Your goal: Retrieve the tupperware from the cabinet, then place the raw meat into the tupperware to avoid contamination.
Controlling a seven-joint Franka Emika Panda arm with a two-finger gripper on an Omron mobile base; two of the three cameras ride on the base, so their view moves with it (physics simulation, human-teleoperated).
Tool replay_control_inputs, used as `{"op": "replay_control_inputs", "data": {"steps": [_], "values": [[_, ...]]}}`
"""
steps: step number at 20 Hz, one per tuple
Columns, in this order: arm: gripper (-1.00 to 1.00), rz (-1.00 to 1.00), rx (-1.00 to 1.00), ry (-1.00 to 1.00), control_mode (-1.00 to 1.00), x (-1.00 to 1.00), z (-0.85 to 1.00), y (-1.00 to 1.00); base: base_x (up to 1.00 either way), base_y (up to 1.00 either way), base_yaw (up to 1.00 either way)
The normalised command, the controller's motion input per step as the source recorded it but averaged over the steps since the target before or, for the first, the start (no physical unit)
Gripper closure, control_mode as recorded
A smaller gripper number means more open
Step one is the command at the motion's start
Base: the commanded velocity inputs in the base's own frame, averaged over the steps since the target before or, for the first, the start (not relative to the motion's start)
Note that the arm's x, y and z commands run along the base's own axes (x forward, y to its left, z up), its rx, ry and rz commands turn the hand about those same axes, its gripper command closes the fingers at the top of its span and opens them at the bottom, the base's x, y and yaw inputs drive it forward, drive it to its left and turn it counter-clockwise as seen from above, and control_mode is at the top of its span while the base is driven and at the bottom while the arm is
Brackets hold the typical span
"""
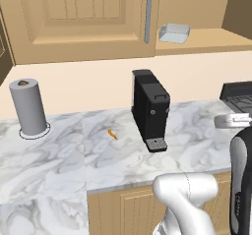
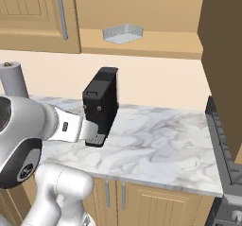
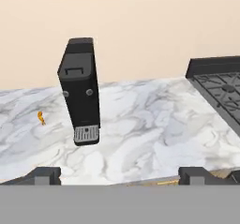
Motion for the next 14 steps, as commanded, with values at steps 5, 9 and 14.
{"op": "replay_control_inputs", "data": {"steps": [5,9,14], "values": [[-1.00,0.19,0.14,-0.34,-1.00,0.11,0.36,0.39,0.00,0.00,0.00],[-1.00,0.15,0.09,-0.31,-1.00,0.20,0.47,0.36,0.00,0.00,0.00],[-1.00,0.12,0.00,-0.31,-1.00,0.23,0.44,0.35,0.00,0.00,0.00]]}}
